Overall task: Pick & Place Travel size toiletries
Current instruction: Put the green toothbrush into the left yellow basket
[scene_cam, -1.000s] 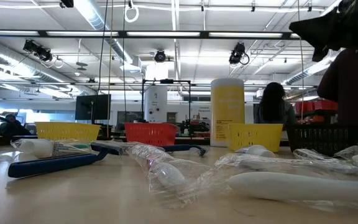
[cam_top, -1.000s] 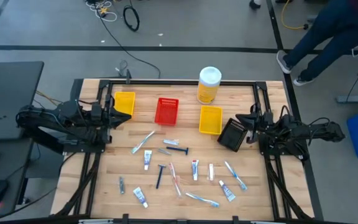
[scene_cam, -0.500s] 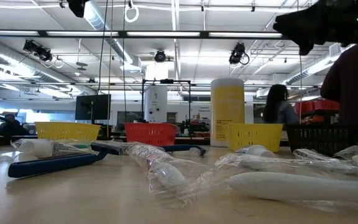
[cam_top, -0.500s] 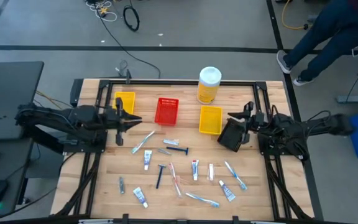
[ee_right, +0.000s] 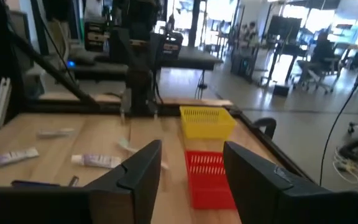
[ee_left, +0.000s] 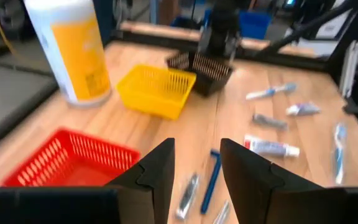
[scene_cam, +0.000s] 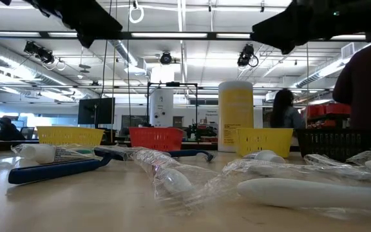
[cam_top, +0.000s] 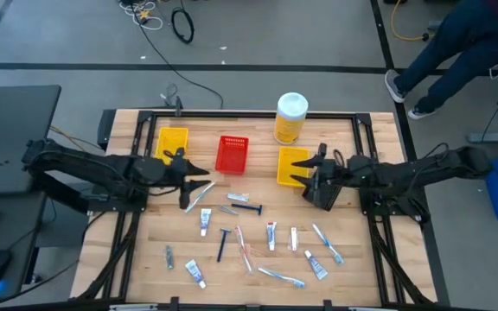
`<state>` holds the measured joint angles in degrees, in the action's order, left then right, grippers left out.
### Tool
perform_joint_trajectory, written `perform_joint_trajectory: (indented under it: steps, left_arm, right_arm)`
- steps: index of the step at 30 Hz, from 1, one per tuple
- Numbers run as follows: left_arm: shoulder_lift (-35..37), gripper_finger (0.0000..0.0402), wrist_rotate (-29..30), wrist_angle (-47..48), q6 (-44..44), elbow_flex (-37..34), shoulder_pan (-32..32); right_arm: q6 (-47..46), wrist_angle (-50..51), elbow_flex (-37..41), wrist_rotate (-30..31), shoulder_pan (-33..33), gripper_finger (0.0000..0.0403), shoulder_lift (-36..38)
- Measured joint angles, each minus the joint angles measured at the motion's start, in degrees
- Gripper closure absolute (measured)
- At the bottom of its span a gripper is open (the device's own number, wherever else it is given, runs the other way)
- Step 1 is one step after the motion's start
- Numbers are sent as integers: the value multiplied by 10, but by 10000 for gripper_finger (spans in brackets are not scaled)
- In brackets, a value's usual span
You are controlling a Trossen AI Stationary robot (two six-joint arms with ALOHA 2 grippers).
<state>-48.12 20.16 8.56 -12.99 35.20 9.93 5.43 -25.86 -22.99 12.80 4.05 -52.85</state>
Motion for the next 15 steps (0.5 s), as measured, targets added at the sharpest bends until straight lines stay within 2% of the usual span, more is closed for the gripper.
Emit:
perform_joint_trajectory:
  steps: [8, 15]
  left_arm:
    - [-73, 262, 7, 75, -94, 0, 0]
    - [-158, 262, 9, 124, -203, 0, 0]
  right_arm:
    - [0, -1, -42, 0, -1, 191, -105]
    - [0, -4, -59, 0, -7, 148, -180]
